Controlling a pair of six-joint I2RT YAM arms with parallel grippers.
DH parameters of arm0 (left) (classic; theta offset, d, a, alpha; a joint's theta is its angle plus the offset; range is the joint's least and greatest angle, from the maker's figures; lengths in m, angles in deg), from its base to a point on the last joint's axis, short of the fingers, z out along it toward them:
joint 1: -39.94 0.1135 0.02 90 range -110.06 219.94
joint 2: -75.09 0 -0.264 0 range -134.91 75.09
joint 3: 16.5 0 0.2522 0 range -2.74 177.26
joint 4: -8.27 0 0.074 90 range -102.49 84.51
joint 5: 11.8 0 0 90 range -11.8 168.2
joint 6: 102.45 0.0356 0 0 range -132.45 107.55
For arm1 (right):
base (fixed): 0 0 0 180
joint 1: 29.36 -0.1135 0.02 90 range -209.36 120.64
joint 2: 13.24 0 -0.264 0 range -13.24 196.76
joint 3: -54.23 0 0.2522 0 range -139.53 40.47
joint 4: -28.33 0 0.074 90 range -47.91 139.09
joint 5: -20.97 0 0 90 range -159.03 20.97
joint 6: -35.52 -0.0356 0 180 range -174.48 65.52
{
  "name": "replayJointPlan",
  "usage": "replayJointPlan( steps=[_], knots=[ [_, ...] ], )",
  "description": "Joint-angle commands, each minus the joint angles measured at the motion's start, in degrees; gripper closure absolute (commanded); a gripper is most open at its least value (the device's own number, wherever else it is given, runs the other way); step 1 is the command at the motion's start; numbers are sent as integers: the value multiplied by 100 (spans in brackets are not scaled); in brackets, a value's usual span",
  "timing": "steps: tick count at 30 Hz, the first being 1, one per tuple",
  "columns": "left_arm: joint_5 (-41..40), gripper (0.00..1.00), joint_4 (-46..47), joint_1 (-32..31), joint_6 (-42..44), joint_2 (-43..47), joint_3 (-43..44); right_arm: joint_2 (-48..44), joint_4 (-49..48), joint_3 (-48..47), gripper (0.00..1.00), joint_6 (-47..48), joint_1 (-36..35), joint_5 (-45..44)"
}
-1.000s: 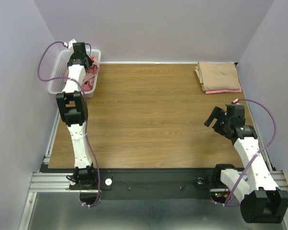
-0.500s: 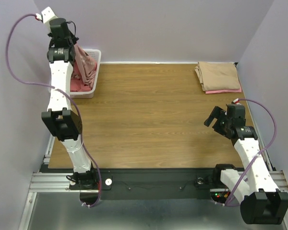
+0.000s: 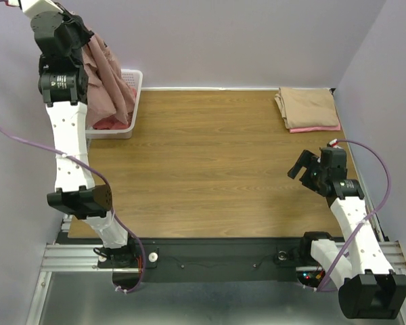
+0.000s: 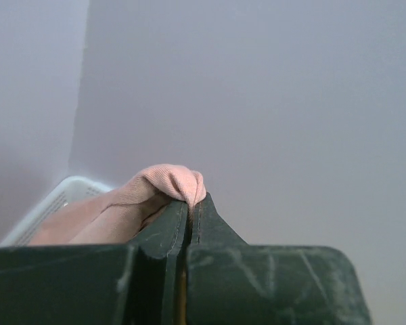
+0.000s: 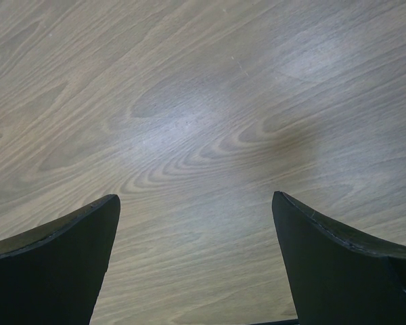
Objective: Fold and stack the t-shirts
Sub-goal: Grab the tshirt from the pile, then move the tshirt to the center of the board
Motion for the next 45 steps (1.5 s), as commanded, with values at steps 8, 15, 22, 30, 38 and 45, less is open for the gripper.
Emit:
replayJointPlan(
  steps=[8, 15, 22, 30, 38, 45],
  knots=[
    [3232, 100, 2047, -354, -1000, 1968, -82, -272, -295, 17, 0, 41, 13, 20],
    [3833, 100, 2672, -1248, -1564, 2568, -1074, -369, -312, 35, 0, 15, 13, -33],
    [3086, 100, 2576, -2946, -1072, 2498, -1849, -430, -312, 35, 0, 15, 13, -42],
    [1193, 100, 2646, -3677, -1062, 2990, -4779, -527, -312, 43, 0, -29, 13, -183],
    [-717, 2, 400, -3677, -1510, 2059, -5585, -421, -312, -18, 0, 243, 13, 169],
    [-598, 1, 545, -3677, -2265, 3603, -7734, -281, -391, 95, 0, 244, -83, 1670]
  ],
)
